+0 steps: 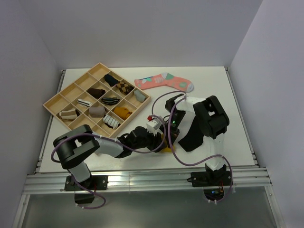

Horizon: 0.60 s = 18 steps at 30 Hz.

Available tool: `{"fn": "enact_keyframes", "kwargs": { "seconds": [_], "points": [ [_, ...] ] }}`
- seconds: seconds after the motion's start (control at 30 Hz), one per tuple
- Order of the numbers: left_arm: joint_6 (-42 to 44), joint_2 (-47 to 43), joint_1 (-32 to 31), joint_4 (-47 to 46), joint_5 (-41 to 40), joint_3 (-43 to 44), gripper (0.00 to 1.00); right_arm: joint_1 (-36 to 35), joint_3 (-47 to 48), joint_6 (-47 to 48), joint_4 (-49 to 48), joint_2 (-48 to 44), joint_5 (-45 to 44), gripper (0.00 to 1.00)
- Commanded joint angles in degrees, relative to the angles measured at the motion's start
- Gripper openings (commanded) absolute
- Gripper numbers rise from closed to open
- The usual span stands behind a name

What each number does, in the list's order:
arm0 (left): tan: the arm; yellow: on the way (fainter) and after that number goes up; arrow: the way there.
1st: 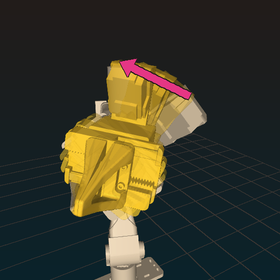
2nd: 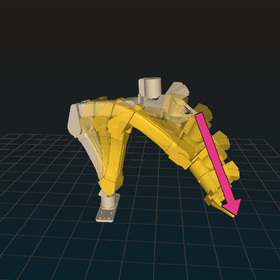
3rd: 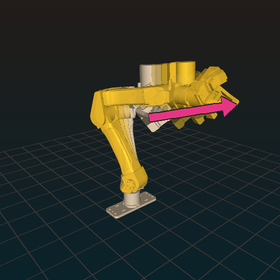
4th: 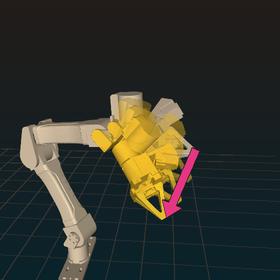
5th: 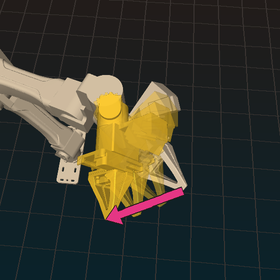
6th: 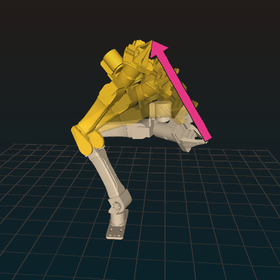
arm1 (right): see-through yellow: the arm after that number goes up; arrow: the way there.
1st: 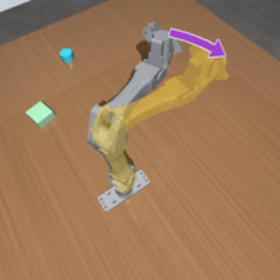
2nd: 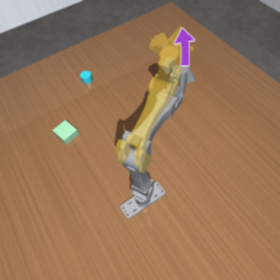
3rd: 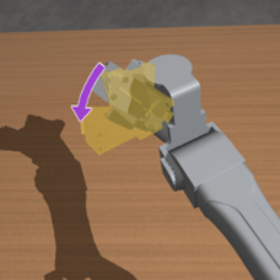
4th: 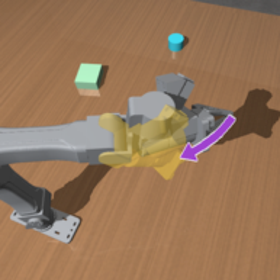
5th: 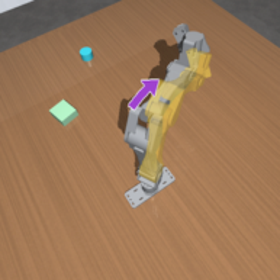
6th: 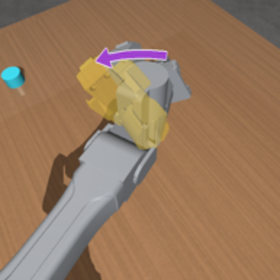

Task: Roll the socks
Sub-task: Roll the sock at the center of the board.

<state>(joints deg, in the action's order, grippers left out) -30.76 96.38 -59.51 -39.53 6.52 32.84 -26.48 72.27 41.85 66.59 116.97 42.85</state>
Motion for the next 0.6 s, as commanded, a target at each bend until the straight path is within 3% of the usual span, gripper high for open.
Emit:
{"fn": "enact_keyframes", "kwargs": {
  "seconds": [0.0,0.27,0.4,0.57],
  "points": [
    [1.15,0.30,-0.52,-3.19,3.84,0.47,0.49,0.20,0.85,1.22,-6.12,3.27,-10.95,0.13],
    [0.27,1.70,-0.52,-3.45,4.90,-0.76,0.50,0.20,3.23,-0.44,-5.15,4.14,-10.86,0.13],
    [-0.44,2.76,-0.52,-2.13,3.67,-0.32,0.45,0.20,3.49,-0.80,-5.50,4.23,-10.51,0.13],
    [-3.33,4.34,-0.61,1.98,2.10,0.73,0.20,0.11,2.09,-1.94,-8.48,3.18,-10.68,0.15]
  ]
}}
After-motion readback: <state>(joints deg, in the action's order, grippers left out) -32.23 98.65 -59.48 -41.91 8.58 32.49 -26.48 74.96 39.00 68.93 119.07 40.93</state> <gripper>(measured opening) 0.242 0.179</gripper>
